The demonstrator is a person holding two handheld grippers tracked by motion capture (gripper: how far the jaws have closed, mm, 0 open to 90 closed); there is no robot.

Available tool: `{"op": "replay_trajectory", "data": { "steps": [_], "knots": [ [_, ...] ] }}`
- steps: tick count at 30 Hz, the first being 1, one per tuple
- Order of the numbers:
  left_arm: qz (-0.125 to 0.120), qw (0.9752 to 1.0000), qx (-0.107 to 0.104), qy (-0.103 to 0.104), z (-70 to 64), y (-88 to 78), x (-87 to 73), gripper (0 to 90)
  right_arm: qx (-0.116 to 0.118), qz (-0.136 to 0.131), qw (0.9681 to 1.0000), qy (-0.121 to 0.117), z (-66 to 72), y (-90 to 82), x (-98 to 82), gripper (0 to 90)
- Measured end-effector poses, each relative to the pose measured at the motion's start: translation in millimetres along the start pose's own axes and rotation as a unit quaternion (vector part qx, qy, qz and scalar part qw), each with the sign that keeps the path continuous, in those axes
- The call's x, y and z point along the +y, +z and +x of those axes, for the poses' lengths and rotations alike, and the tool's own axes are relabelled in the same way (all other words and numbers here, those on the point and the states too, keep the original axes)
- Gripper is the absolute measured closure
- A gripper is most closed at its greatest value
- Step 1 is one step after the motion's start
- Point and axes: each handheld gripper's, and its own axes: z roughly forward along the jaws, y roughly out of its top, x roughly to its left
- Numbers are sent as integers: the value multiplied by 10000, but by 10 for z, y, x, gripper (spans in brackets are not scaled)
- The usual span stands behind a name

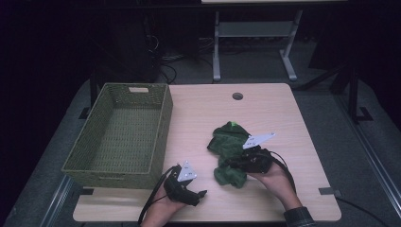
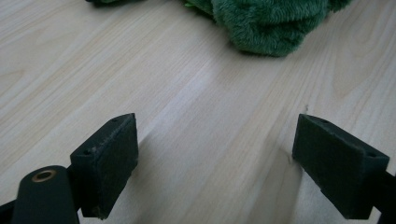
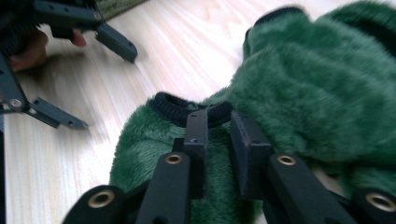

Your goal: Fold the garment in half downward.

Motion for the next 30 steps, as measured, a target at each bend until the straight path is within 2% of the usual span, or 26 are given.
{"op": "replay_trajectory", "data": {
  "steps": [2, 5, 8, 17, 18, 19, 24, 25, 26, 28, 30],
  "knots": [
    [-10, 10000, -67, -10, 0, 4, 32, 143, -32, -49, 10000, 24, -10, -42, 9, 720],
    [-1, 9998, -190, 91, 23, -15, 100, 162, -71, -60, 9999, 43, -32, -77, 12, 675],
    [-50, 9996, -232, 135, 65, -43, 196, 163, -230, -129, 9996, 105, -78, -154, 28, 636],
    [-250, 9991, -355, 34, 216, -44, 475, 164, -489, -384, 9979, 183, -214, -243, 40, 587],
    [-263, 9989, -391, 47, 239, -39, 512, 201, -518, -376, 9976, 249, -244, -239, 44, 582],
    [-293, 9987, -408, 37, 263, -22, 560, 201, -518, -376, 9976, 249, -244, -239, 44, 582],
    [-323, 9988, -350, 114, 381, 57, 749, 209, -614, -265, 9973, 298, -338, -235, 96, 581],
    [-371, 9987, -348, 89, 428, 81, 834, 219, -639, -332, 9971, 261, -373, -251, 117, 586],
    [-371, 9987, -348, 89, 428, 81, 834, 221, -607, -332, 9971, 306, -395, -258, 134, 582],
    [-399, 9986, -300, 147, 468, 98, 929, 227, -698, -282, 9967, 291, -432, -269, 171, 582],
    [-413, 9986, -268, 210, 504, 112, 1013, 234, -729, -351, 9963, 304, -465, -286, 202, 583]
  ]
}}
